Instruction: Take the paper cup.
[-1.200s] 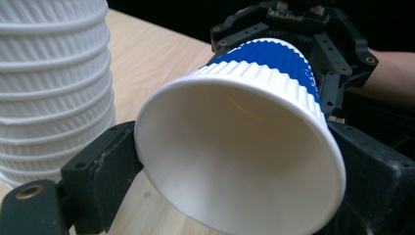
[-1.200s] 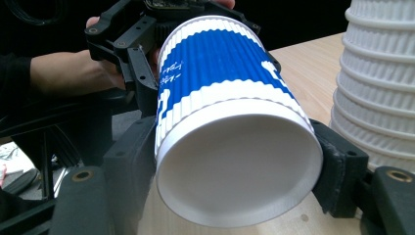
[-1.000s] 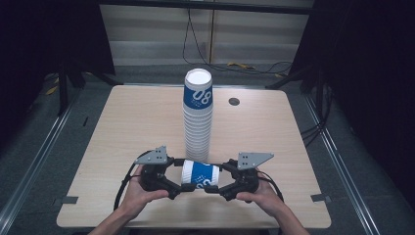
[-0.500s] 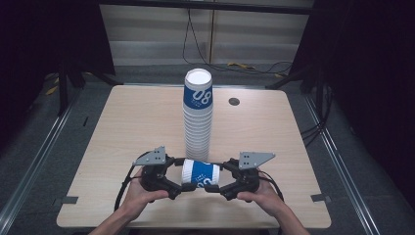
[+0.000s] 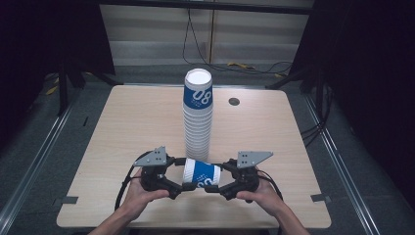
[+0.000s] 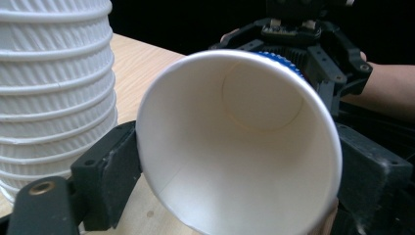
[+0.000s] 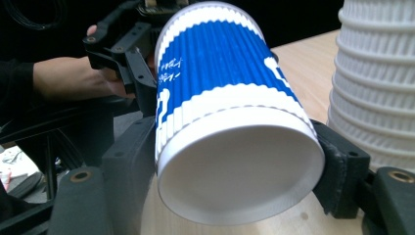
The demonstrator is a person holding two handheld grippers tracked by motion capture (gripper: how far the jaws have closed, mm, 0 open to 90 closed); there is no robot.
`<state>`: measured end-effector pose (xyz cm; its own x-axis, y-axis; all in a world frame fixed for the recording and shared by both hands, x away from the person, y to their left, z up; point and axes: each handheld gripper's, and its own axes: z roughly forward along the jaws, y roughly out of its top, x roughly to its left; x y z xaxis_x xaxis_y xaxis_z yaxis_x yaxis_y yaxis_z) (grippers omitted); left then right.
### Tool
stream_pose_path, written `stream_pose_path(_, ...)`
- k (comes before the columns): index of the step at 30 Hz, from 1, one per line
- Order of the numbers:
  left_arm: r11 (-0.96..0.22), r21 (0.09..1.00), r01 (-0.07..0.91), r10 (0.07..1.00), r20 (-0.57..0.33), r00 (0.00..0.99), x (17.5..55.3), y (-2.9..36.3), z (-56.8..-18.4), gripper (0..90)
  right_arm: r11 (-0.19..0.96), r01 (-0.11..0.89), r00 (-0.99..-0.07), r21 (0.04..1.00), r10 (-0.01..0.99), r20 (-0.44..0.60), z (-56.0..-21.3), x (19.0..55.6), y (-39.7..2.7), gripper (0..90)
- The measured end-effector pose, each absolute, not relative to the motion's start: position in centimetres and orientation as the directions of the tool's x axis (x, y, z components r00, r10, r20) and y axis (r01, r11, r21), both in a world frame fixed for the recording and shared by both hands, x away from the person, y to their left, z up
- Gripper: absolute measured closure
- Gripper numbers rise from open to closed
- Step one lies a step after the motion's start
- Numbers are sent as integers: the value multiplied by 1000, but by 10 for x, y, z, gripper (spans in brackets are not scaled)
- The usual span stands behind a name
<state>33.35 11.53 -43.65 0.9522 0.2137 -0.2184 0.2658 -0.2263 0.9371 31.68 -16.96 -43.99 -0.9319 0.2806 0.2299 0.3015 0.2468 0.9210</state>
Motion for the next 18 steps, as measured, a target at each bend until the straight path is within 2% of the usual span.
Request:
stream_pose_path(11, -217, 939, 266, 208, -222, 953, 335, 119, -433, 159, 287, 320, -926, 903, 295, 235, -442, 319, -165, 256)
stream_pose_path(18, -228, 936, 269, 237, -215, 948, 338, 123, -430, 158, 327, 365, -912, 872, 314, 264, -445, 323, -161, 199)
